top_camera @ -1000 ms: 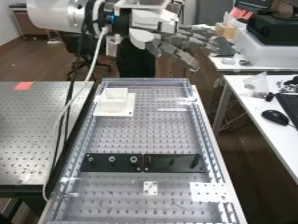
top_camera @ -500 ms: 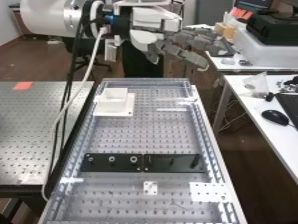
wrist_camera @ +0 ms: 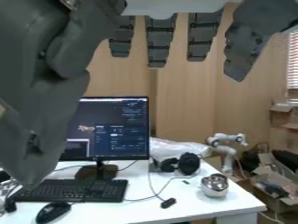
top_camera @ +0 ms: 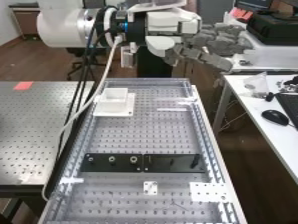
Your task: Grab the chopstick and place it in the clear container
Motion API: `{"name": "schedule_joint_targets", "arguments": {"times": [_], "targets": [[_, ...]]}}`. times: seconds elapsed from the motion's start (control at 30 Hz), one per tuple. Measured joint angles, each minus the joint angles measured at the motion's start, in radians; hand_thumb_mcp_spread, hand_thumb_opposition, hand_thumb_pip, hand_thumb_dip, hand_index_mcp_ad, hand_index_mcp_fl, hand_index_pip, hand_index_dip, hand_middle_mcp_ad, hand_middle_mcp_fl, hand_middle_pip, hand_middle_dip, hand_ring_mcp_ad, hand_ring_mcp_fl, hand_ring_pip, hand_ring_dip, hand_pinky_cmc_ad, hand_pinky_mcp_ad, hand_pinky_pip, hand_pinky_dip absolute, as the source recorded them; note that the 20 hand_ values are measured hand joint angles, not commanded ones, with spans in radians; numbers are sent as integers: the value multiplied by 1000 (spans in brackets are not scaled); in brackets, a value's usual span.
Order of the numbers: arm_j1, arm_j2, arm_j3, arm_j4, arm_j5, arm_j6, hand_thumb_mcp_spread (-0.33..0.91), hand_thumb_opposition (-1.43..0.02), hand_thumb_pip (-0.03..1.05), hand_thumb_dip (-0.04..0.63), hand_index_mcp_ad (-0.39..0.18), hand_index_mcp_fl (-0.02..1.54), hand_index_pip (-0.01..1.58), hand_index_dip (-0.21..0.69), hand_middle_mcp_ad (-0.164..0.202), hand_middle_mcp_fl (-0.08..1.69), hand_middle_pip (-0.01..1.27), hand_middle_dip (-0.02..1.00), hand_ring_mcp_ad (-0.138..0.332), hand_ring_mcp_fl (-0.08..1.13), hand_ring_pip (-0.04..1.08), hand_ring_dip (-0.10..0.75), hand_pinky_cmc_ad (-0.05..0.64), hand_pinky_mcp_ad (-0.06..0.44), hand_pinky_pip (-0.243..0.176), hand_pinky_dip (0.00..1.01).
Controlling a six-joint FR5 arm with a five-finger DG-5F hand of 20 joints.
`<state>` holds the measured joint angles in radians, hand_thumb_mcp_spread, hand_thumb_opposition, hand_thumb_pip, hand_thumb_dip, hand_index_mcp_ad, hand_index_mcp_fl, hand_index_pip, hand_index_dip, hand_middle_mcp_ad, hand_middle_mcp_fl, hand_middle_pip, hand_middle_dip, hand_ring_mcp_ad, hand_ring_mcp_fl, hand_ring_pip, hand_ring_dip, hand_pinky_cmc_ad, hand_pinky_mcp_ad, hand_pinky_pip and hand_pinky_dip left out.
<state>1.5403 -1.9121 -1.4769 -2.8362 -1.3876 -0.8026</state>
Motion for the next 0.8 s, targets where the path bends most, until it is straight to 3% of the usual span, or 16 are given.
{"name": "schedule_joint_targets", "arguments": {"times": [0.13,0.33,0.6,0.7,0.8], "targets": [[3,-11,0,27,67,-5,113,-915,539,14,-141,40,63,-24,51,75,105,26,171,17,79,-23,604,361,-190,150],[15,-37,38,17,153,-2,96,-911,559,16,-145,40,63,-63,51,75,105,26,175,17,79,-23,604,361,-192,150],[15,-55,91,-37,177,8,80,-927,562,16,-145,42,70,-126,56,73,108,26,175,17,79,-23,595,361,-188,150],[12,-63,103,-41,174,3,80,-927,637,16,-141,42,66,-127,52,73,108,26,175,17,79,-19,590,361,-188,150],[10,-71,111,-47,167,1,72,-939,634,16,-145,42,68,-131,52,73,108,26,175,17,79,-23,581,361,-188,150]]}}
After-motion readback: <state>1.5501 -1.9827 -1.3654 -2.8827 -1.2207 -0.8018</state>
